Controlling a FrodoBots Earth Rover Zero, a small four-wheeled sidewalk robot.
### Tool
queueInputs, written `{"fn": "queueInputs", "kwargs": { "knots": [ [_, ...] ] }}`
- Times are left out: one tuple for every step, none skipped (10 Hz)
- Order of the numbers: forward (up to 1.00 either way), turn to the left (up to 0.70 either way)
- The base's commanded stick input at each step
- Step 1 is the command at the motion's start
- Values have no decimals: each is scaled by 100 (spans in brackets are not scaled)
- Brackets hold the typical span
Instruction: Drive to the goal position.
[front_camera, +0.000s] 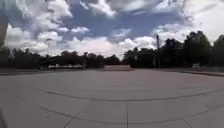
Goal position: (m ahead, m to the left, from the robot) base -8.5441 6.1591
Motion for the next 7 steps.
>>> {"fn": "queueInputs", "kwargs": {
  "knots": [
    [0,69],
    [0,68],
    [0,68],
    [0,66],
    [0,68],
    [0,64],
    [0,65]
  ]
}}
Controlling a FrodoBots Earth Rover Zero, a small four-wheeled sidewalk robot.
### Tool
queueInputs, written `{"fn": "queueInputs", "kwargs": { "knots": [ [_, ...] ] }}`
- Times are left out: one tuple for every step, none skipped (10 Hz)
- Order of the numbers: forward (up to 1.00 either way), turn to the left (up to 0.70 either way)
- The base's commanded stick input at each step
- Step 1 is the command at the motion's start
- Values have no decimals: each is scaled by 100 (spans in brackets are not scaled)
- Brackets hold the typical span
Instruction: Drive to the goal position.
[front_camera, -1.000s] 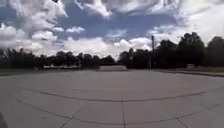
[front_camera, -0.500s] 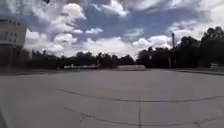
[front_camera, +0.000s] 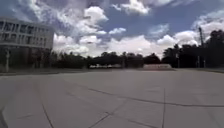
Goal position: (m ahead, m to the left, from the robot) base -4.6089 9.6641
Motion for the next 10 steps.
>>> {"fn": "queueInputs", "kwargs": {
  "knots": [
    [0,67],
    [0,68],
    [0,70],
    [0,70],
    [0,70],
    [0,70],
    [0,70],
    [0,70],
    [0,70],
    [0,70]
  ]
}}
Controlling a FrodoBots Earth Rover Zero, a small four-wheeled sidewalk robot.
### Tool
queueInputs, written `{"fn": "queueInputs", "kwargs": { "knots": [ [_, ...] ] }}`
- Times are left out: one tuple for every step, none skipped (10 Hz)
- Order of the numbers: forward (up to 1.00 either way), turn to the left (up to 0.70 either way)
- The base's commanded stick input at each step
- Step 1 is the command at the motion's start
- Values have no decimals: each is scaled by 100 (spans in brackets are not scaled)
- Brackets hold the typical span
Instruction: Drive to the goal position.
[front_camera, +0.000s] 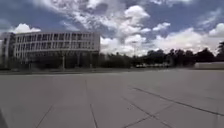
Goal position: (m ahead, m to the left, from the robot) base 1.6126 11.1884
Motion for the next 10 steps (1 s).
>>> {"fn": "queueInputs", "kwargs": {
  "knots": [
    [0,70],
    [0,70],
    [0,70],
    [0,70],
    [0,70],
    [0,70],
    [0,70],
    [0,70],
    [0,70],
    [0,70]
  ]
}}
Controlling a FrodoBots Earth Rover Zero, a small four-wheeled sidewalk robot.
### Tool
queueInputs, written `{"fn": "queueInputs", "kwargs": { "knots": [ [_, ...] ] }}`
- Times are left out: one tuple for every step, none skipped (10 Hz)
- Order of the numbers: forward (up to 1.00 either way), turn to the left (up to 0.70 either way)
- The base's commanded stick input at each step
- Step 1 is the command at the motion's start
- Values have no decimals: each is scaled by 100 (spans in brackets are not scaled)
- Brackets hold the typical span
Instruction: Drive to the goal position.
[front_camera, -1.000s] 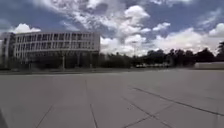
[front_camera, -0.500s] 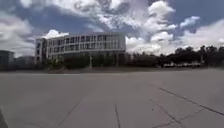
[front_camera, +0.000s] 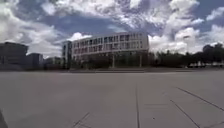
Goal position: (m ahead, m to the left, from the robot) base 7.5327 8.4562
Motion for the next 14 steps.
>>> {"fn": "queueInputs", "kwargs": {
  "knots": [
    [0,70],
    [0,70],
    [0,70],
    [0,70],
    [0,70],
    [0,70],
    [0,70],
    [0,0],
    [0,0],
    [0,0],
    [0,0],
    [0,4],
    [0,41],
    [0,70]
  ]
}}
